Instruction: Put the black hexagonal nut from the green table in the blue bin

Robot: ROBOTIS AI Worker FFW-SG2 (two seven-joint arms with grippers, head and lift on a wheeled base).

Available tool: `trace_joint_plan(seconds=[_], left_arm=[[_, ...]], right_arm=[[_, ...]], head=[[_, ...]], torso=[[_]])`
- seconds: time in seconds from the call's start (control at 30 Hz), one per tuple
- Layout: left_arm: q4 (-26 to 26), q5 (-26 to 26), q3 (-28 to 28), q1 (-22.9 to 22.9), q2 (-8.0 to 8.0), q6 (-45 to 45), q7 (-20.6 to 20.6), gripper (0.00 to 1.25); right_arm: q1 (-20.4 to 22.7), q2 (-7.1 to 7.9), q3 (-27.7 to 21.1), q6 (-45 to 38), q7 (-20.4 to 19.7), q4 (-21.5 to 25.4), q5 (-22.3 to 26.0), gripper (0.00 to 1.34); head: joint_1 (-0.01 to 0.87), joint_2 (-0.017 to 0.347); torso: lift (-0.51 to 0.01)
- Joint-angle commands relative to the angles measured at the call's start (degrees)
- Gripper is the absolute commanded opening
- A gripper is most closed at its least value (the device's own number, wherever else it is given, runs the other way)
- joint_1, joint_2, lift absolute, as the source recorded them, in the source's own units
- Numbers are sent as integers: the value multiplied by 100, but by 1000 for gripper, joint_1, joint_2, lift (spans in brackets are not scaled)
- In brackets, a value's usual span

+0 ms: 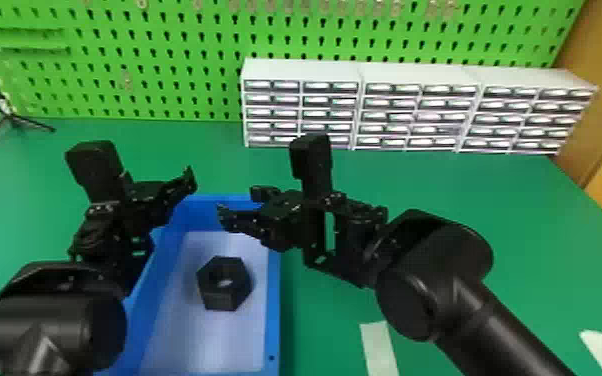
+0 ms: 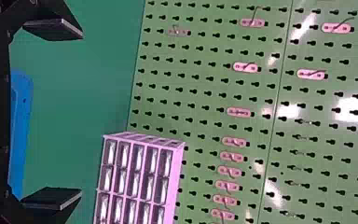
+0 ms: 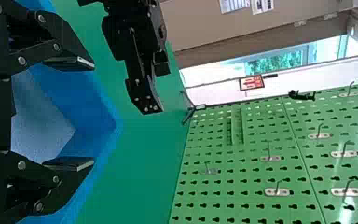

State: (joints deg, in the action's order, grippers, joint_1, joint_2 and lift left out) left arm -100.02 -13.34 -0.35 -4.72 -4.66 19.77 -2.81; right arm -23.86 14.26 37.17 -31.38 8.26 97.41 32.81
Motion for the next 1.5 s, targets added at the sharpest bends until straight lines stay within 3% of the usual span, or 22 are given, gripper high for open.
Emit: trace_joint_plan(seconds=[0.0, 0.37, 0.9, 1.47], left_arm=[[0, -2, 0, 6, 0, 0, 0, 1147], [0, 7, 18, 24, 0, 0, 0, 1147], [0, 42, 35, 41, 0, 0, 52, 1149], [-18, 42, 97, 76, 0, 0, 70, 1149]], right_arm=[[21, -11, -61, -61, 0, 6, -47, 802], [329, -90, -606, -175, 0, 111, -442, 804], [1217, -388, -2311, -158, 0, 252, -1286, 844], [1823, -617, -3787, -140, 9, 463, -1743, 865]], head=[[692, 8], [692, 8], [692, 8], [692, 8]], torso=[[-97], [-97], [-97], [-97]])
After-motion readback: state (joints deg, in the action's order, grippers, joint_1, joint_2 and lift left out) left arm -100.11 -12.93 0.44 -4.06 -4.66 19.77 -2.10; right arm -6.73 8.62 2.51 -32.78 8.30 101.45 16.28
